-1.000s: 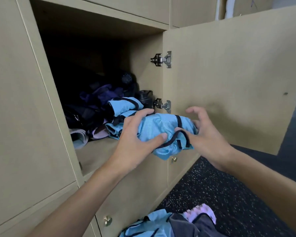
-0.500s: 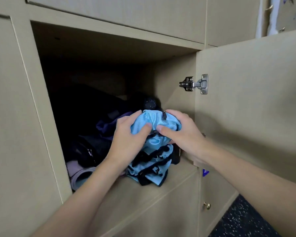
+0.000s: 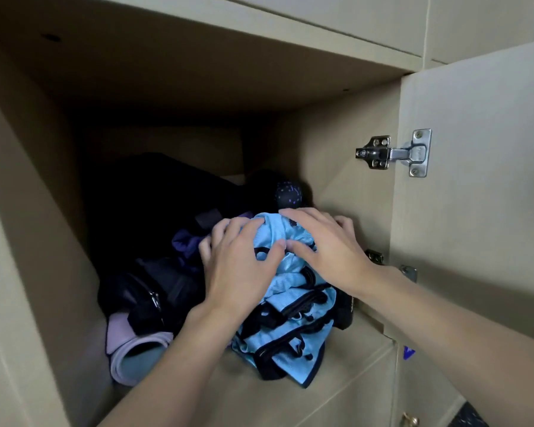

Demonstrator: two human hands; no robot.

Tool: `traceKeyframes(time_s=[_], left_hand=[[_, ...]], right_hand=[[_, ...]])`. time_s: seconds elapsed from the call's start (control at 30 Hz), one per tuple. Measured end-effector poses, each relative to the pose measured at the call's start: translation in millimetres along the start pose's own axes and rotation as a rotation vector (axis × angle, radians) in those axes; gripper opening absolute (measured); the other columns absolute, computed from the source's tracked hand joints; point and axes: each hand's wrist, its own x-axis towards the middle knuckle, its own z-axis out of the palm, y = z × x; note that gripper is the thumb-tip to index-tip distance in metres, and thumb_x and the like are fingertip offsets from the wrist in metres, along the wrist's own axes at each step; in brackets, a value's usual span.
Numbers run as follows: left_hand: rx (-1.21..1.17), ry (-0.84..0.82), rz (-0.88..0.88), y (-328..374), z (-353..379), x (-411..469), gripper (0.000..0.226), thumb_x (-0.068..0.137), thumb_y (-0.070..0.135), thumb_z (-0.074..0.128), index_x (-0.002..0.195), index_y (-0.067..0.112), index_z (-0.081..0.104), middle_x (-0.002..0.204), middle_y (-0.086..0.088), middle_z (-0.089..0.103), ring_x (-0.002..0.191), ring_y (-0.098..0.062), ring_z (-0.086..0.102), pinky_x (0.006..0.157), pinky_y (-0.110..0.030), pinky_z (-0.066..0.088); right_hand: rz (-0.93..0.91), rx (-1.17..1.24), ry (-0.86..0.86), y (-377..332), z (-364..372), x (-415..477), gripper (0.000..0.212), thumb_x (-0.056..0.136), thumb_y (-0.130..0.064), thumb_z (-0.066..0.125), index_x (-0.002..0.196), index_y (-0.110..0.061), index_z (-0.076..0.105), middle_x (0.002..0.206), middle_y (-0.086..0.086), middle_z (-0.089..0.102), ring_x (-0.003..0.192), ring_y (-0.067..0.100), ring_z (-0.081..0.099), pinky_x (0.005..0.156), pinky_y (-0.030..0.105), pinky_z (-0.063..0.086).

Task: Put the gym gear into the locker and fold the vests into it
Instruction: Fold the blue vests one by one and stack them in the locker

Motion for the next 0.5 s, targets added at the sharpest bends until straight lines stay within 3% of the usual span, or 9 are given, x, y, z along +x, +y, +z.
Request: traceKeyframes(time_s=[0.1,0.2,0.33,0.43,0.5], left_hand=[[-0.029,-0.055,0.031,-1,9,-6,0.058,0.096,0.055,0.047,0.150,0.042,0.034,0.136,0.017,0.050,0.136,-0.009,0.027,0.107,-0.034,0.018],[0.006,-0.068,0.044,-6,20,-10,0.051,0.096,0.057,0.042,0.146,0.044,0.041,0.136,0.014,0.051,0.135,-0.010,0.029,0.107,-0.036,0.018],[0.026,-0.076,0.017,-14,29,-16,0.066,0.086,0.068,0.022,0.143,0.044,0.044,0.136,0.016,0.051,0.137,-0.008,0.029,0.107,-0.034,0.016],[0.045,-0.076,0.005,-18,32,-20,0.068,0.085,0.069,0.021,0.143,0.044,0.044,0.140,0.016,0.049,0.140,-0.008,0.026,0.110,-0.036,0.014],[0.080,-0.090,0.015,-19,34,-22,0.067,0.085,0.069,0.022,0.144,0.045,0.043,0.143,0.015,0.047,0.142,-0.009,0.023,0.111,-0.037,0.013]], right_hand=[[0.000,-0.048,-0.066,12,2,-1,0.049,0.098,-0.053,0.045,0.146,-0.045,0.037,0.143,-0.021,0.046,0.133,0.005,0.036,0.111,0.044,0.016],[-0.025,-0.104,-0.124,21,3,0,0.052,0.098,-0.057,0.042,0.148,-0.044,0.034,0.145,-0.022,0.045,0.136,0.006,0.029,0.112,0.046,0.013],[-0.091,-0.188,-0.197,25,2,2,0.061,0.095,-0.065,0.032,0.151,-0.042,0.028,0.151,-0.020,0.037,0.140,0.010,0.021,0.112,0.047,0.013],[-0.090,-0.222,-0.224,24,2,1,0.060,0.096,-0.063,0.036,0.151,-0.039,0.030,0.155,-0.015,0.029,0.141,0.015,0.016,0.112,0.047,0.013],[-0.109,-0.311,-0.224,22,3,-2,0.063,0.095,-0.065,0.028,0.151,-0.038,0.031,0.151,-0.015,0.032,0.140,0.019,0.014,0.114,0.051,0.010]])
